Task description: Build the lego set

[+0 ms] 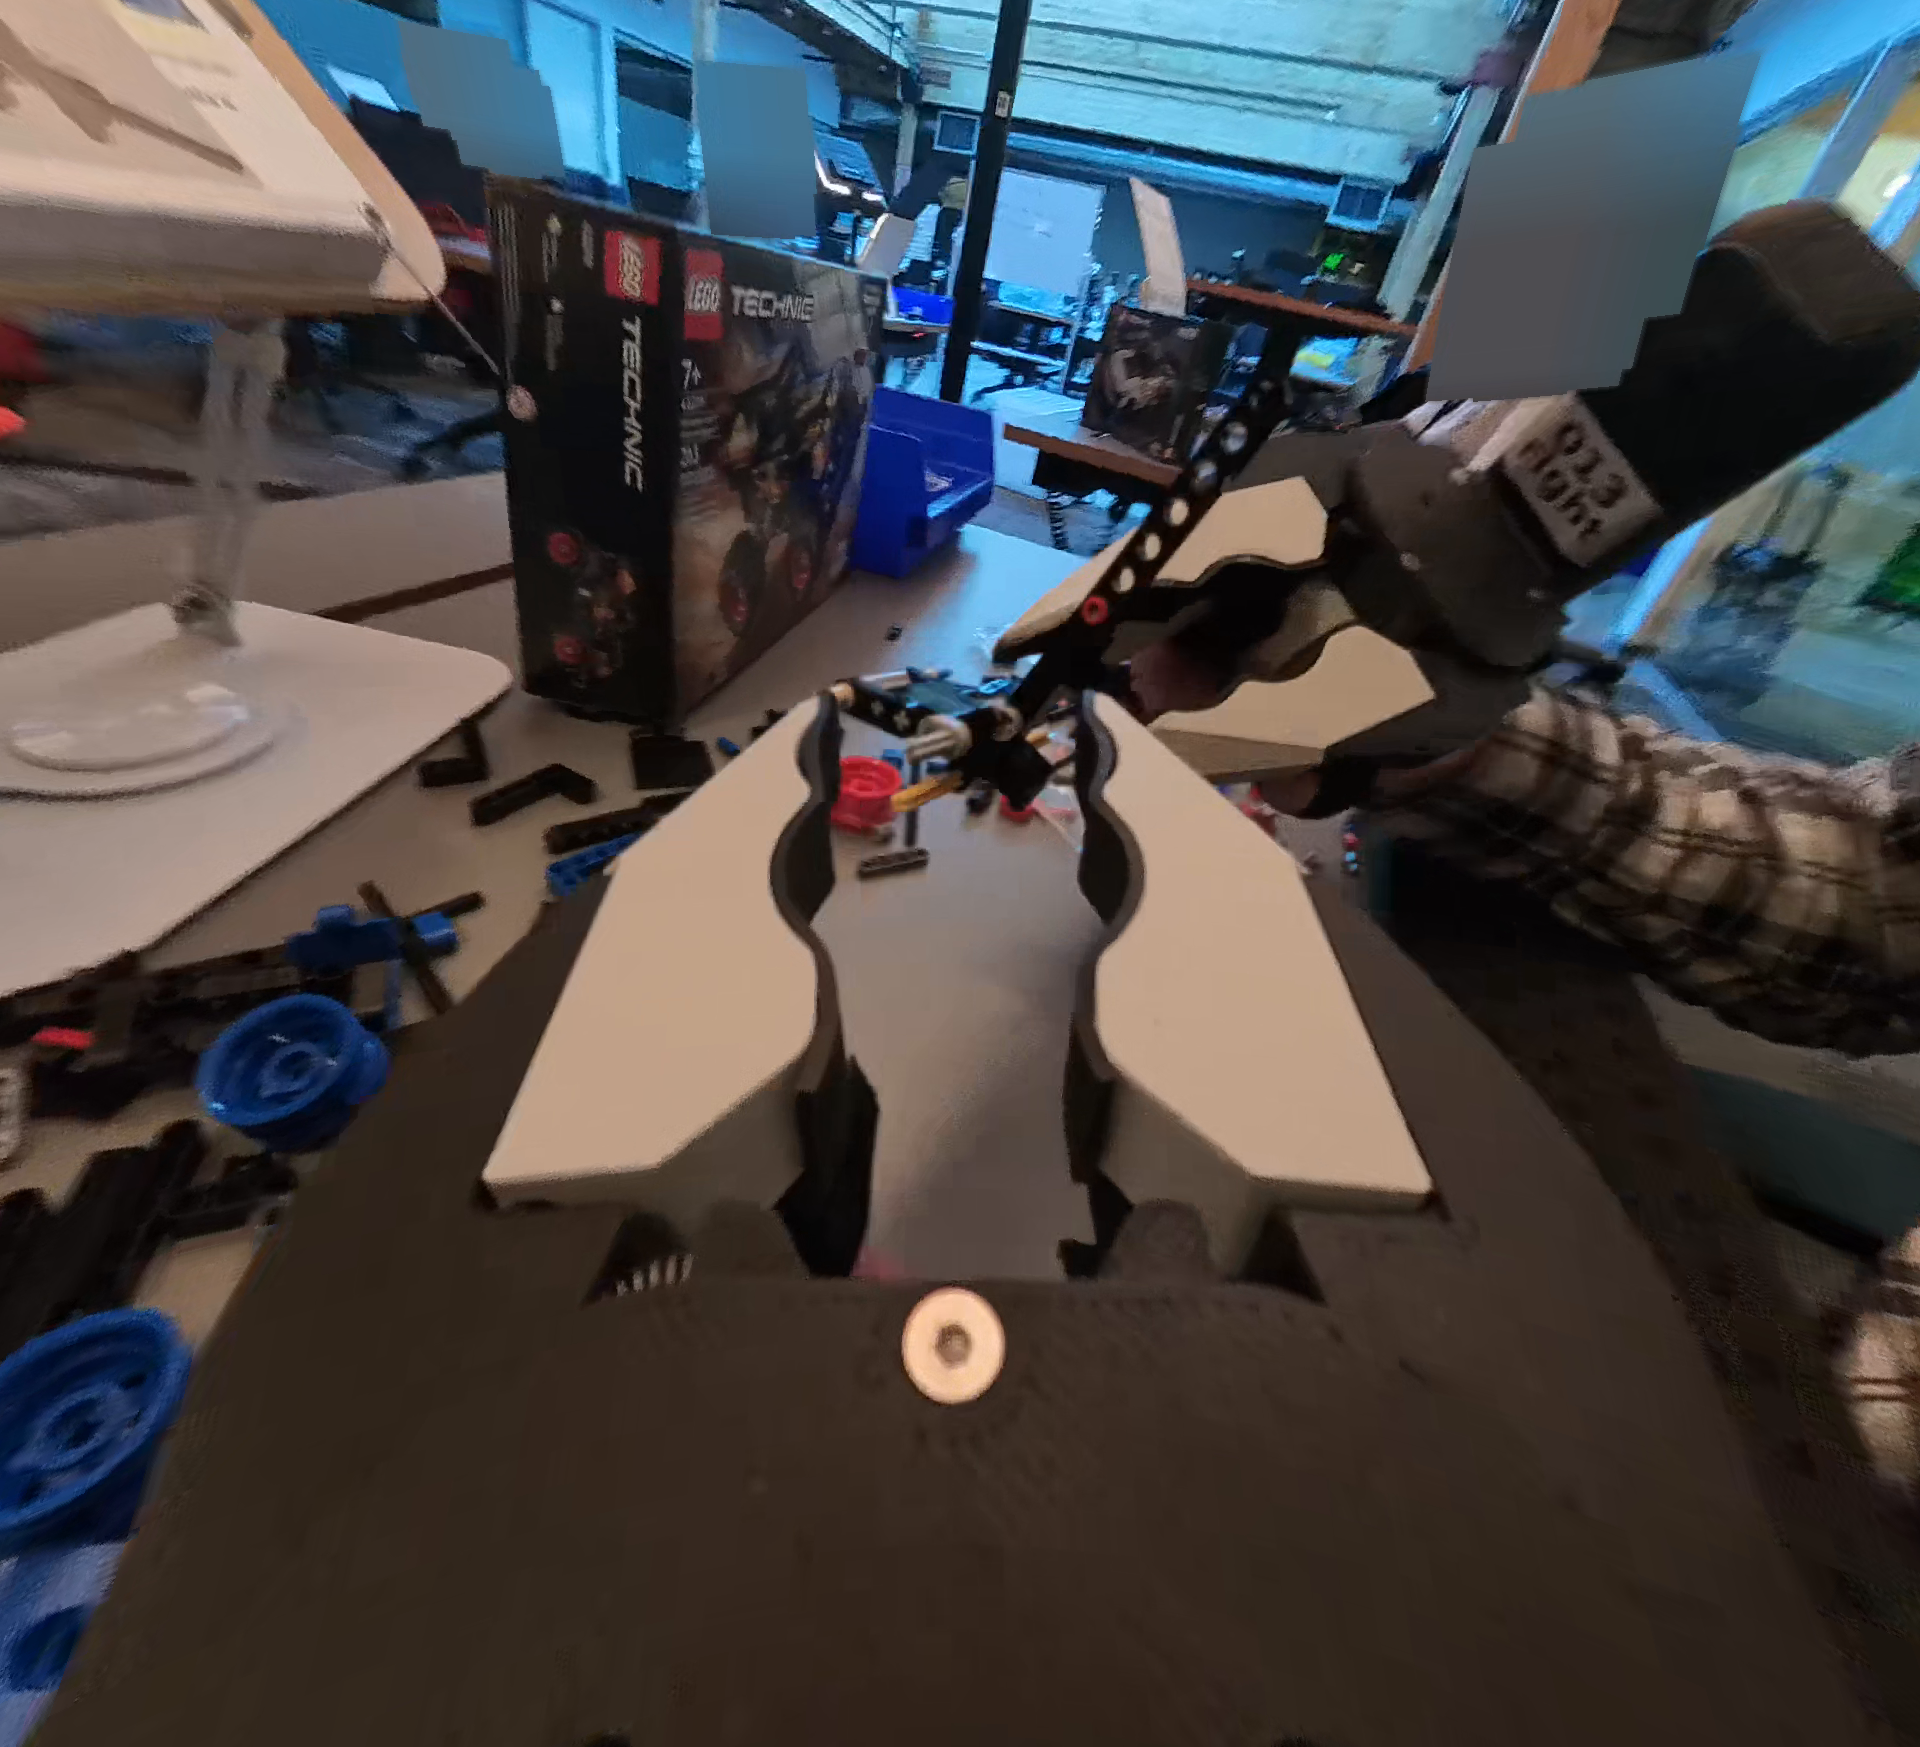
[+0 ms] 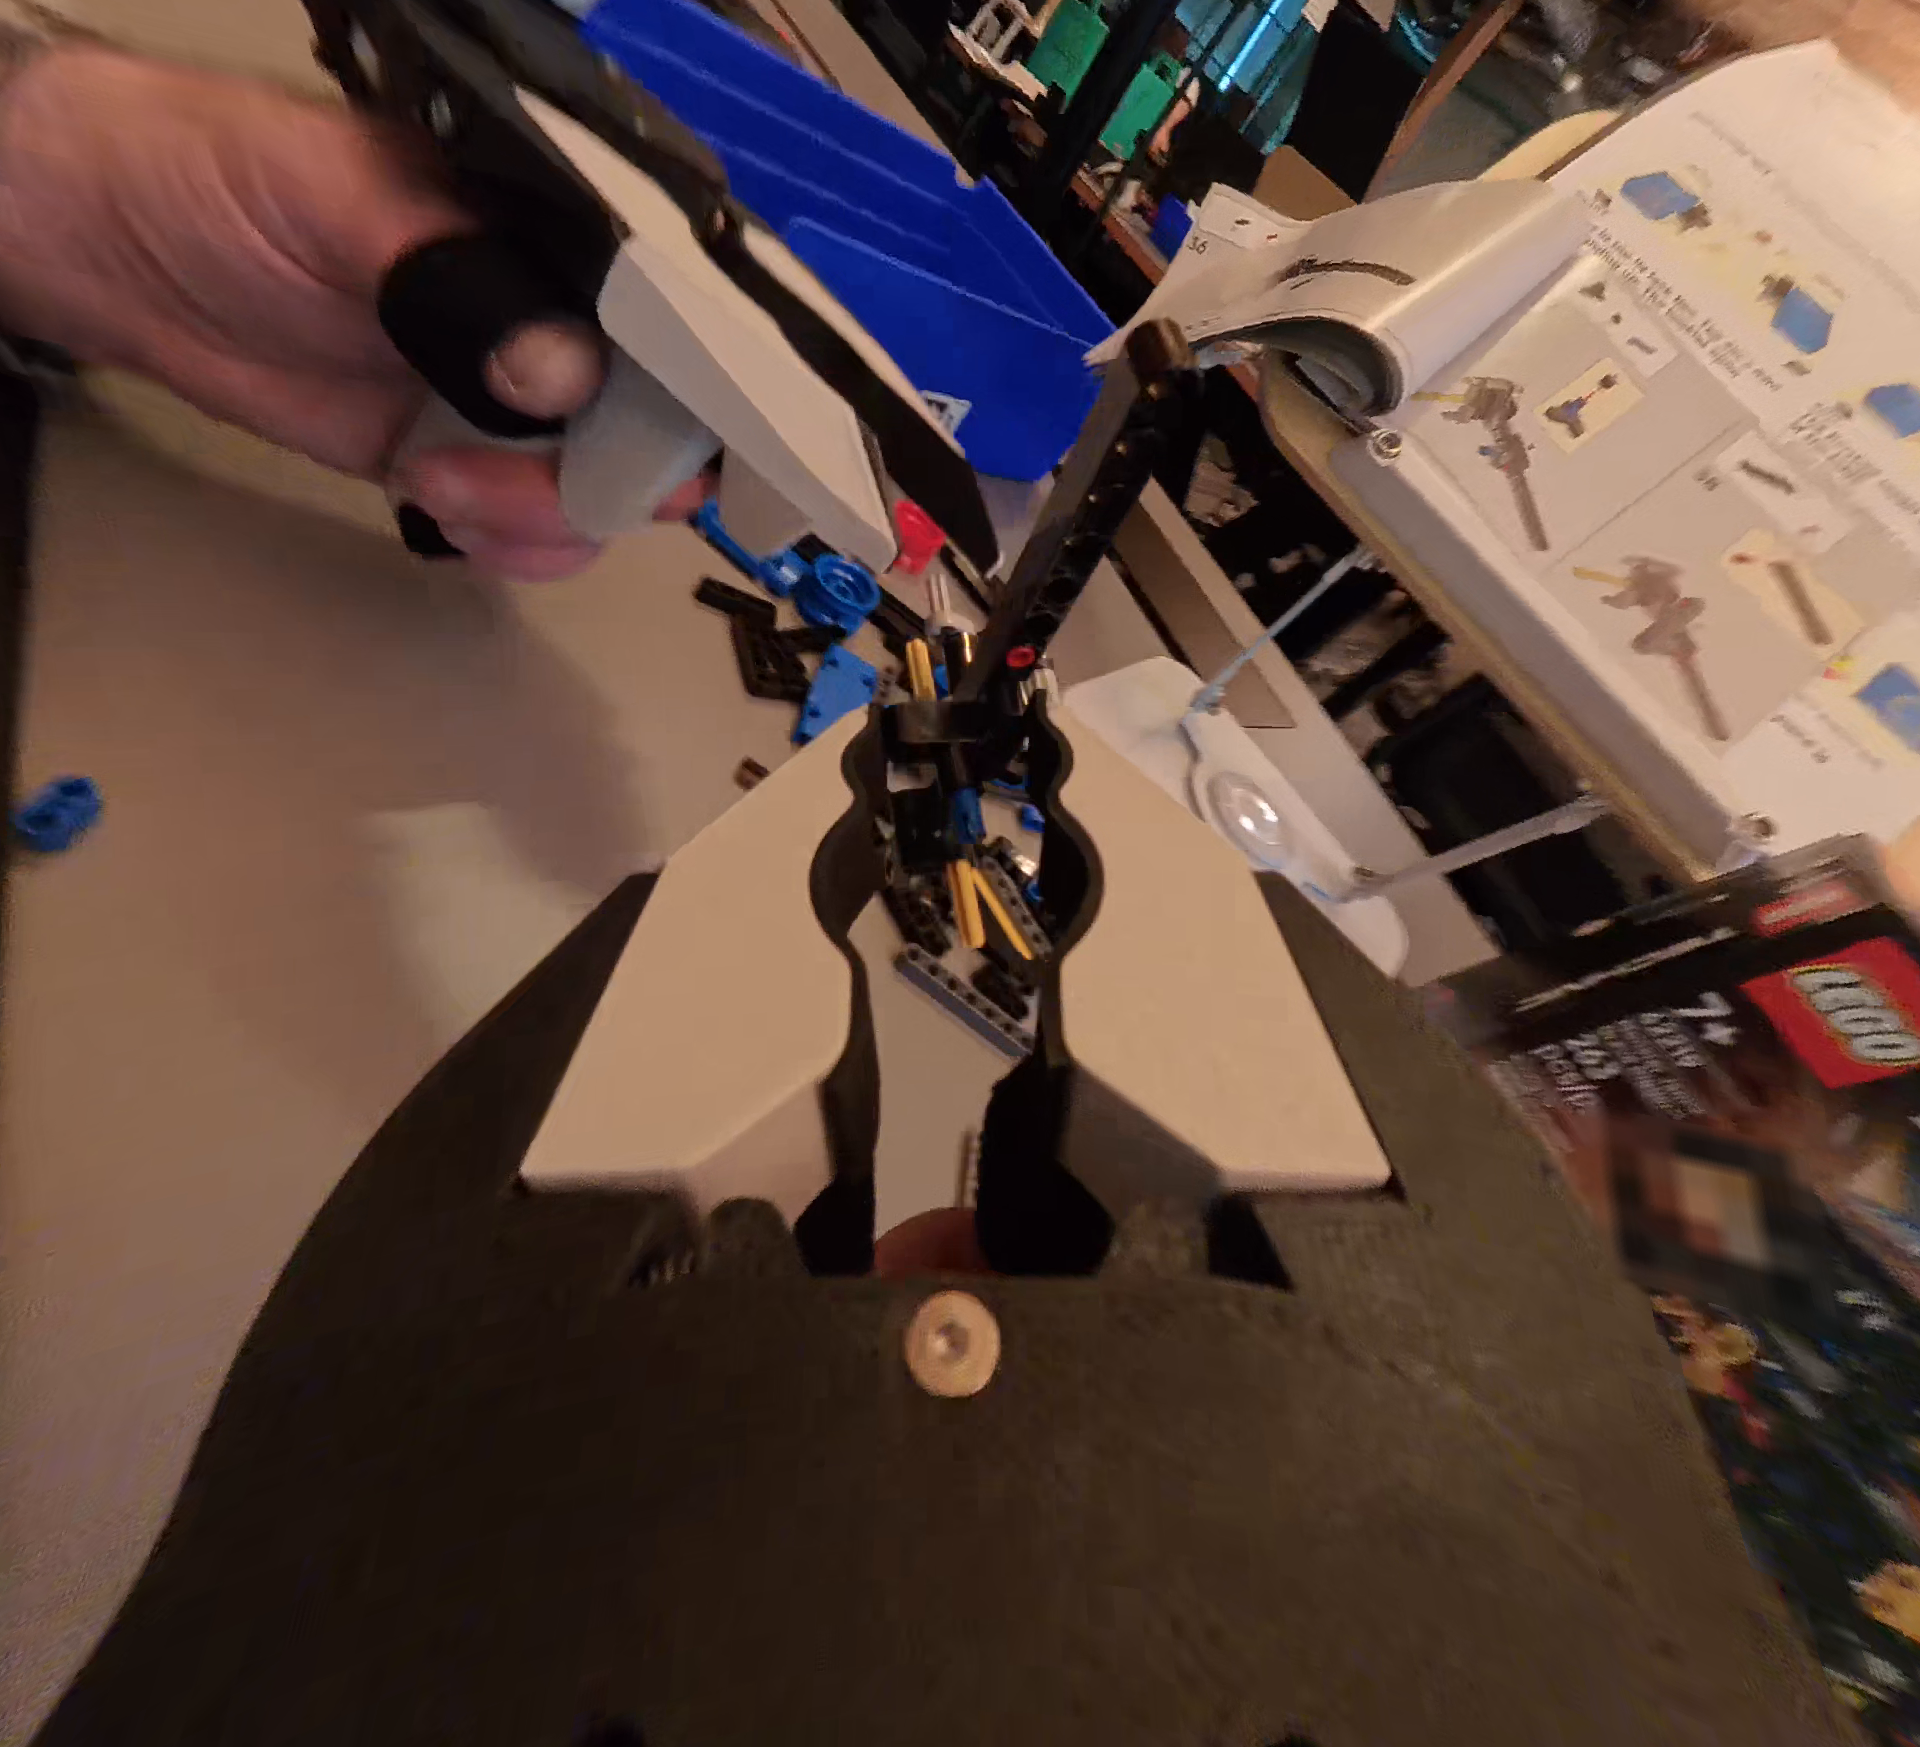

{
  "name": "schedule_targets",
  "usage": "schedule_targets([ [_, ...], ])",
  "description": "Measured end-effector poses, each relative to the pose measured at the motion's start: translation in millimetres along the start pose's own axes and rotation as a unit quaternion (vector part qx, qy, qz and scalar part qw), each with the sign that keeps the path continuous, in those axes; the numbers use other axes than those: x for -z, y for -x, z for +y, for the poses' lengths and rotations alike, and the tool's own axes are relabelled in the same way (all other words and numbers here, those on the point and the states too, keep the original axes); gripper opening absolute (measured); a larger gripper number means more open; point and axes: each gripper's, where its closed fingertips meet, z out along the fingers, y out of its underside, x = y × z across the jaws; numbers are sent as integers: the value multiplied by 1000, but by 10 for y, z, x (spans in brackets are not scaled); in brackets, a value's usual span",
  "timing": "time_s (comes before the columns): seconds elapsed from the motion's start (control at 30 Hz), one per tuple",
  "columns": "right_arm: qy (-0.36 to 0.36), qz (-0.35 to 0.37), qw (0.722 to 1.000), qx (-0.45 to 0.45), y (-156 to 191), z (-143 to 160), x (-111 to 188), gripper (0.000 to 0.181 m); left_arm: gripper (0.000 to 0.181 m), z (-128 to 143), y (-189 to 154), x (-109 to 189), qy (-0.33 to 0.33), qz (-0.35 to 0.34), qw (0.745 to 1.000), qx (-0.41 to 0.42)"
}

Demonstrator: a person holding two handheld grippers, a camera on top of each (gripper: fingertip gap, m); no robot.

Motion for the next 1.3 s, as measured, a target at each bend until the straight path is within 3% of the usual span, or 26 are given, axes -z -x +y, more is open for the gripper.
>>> schedule_targets([
  [0.27, 34, 23, 991, 125, 121, 43, -34, 26, 28, 131, -249, -86, 47, -9, 982, -184],
  [0.53, 33, -22, 994, 101, 289, 45, -55, 27, 8, 169, -361, -112, 53, -11, 963, -264],
  [0.83, 13, -46, 999, 19, 198, 64, 50, 26, 5, 68, -323, -67, 34, -13, 971, -235],
  [0.97, 5, -48, 999, 10, 185, 58, 74, 5, 6, 76, -353, -59, 30, 17, 981, -192],
  [1.3, -44, -78, 996, -31, 222, -111, 159, 5, 6, 22, -407, -2, 3, 110, 993, -37],
])
